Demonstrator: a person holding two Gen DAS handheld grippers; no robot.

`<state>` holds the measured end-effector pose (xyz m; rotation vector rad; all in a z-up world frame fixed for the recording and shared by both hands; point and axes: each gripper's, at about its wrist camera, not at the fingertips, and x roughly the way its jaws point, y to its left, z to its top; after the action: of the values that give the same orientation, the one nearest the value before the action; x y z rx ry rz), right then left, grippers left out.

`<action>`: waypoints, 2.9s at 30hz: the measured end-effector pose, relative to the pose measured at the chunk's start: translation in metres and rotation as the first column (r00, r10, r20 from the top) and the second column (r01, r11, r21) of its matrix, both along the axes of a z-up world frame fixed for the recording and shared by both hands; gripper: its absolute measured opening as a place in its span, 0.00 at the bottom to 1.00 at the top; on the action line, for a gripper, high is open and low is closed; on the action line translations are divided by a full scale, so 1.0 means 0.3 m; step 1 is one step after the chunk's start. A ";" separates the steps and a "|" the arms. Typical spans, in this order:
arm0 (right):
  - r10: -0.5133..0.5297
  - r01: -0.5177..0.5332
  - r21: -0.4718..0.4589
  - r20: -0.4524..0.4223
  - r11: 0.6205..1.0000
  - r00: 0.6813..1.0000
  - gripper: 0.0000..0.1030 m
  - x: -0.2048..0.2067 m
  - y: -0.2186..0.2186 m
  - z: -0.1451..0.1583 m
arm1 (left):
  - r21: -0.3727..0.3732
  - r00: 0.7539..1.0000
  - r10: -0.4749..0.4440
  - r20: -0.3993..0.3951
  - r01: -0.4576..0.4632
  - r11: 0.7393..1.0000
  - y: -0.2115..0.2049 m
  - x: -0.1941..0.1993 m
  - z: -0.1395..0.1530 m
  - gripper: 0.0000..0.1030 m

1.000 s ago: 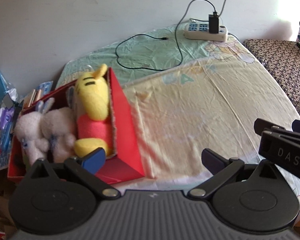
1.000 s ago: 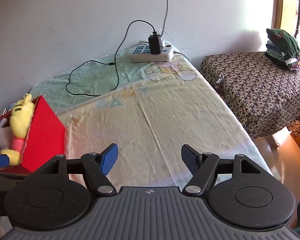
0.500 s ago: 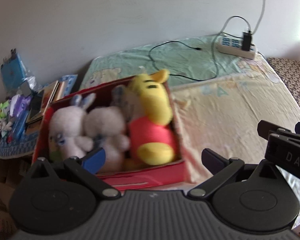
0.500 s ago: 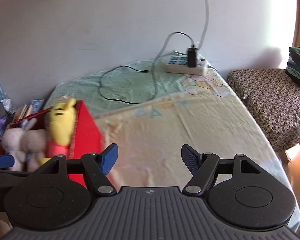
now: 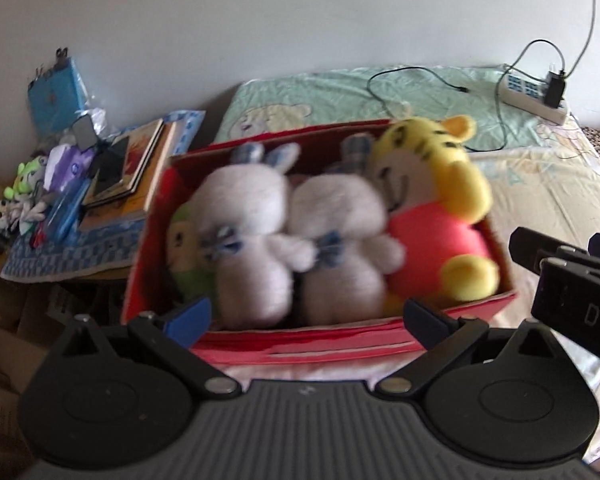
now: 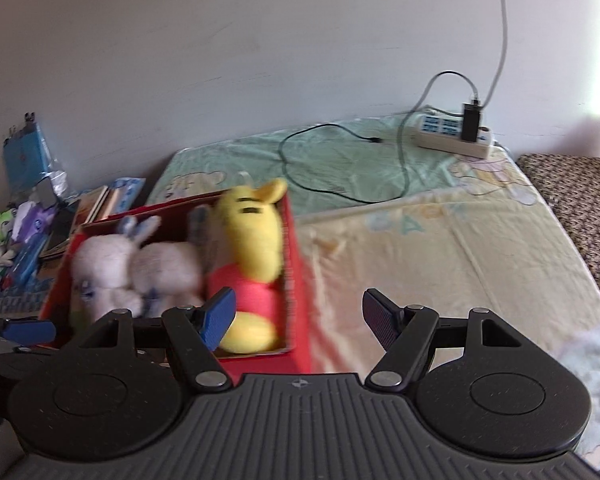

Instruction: Organize objects

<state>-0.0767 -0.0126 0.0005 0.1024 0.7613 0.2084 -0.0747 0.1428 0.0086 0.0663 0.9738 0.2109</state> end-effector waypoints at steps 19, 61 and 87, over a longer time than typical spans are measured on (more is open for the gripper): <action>-0.001 0.001 -0.033 -0.003 0.999 1.000 0.70 0.003 0.200 -0.004 | -0.042 1.000 -0.023 -0.020 0.022 0.999 0.214 0.018 -0.015 1.00; 0.038 -0.035 -0.026 0.126 0.999 0.991 0.64 0.046 0.216 -0.059 | 0.019 0.994 0.038 0.105 -0.040 0.999 0.270 0.070 -0.048 1.00; 0.026 -0.027 0.008 0.096 1.000 0.995 0.52 0.017 0.211 -0.100 | 0.007 0.996 0.025 0.085 -0.025 1.000 0.267 0.050 -0.079 1.00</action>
<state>-0.0715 0.0507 -0.0294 0.0900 0.6668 0.2403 -0.0597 0.2228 -0.0150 0.0523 0.8898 0.2389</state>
